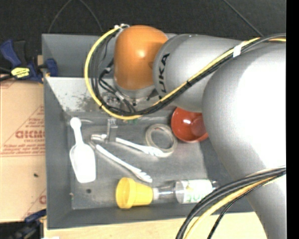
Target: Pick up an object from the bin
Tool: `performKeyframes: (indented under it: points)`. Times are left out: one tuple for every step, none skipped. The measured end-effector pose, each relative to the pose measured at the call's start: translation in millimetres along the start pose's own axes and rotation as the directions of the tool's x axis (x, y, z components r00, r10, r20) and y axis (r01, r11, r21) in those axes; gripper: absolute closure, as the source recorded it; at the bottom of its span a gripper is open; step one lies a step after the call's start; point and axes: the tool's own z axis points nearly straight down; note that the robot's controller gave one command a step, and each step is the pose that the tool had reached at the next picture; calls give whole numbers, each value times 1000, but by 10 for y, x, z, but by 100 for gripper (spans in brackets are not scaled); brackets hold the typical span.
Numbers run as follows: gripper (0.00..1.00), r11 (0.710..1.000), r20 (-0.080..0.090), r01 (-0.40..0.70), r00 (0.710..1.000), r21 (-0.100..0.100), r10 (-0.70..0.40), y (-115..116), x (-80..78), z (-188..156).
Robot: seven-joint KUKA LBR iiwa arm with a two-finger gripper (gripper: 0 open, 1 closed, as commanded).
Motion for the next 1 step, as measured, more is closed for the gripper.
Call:
performKeyframes:
  points:
    - [0,1000,0,0,1000,0,0,0,0,0]
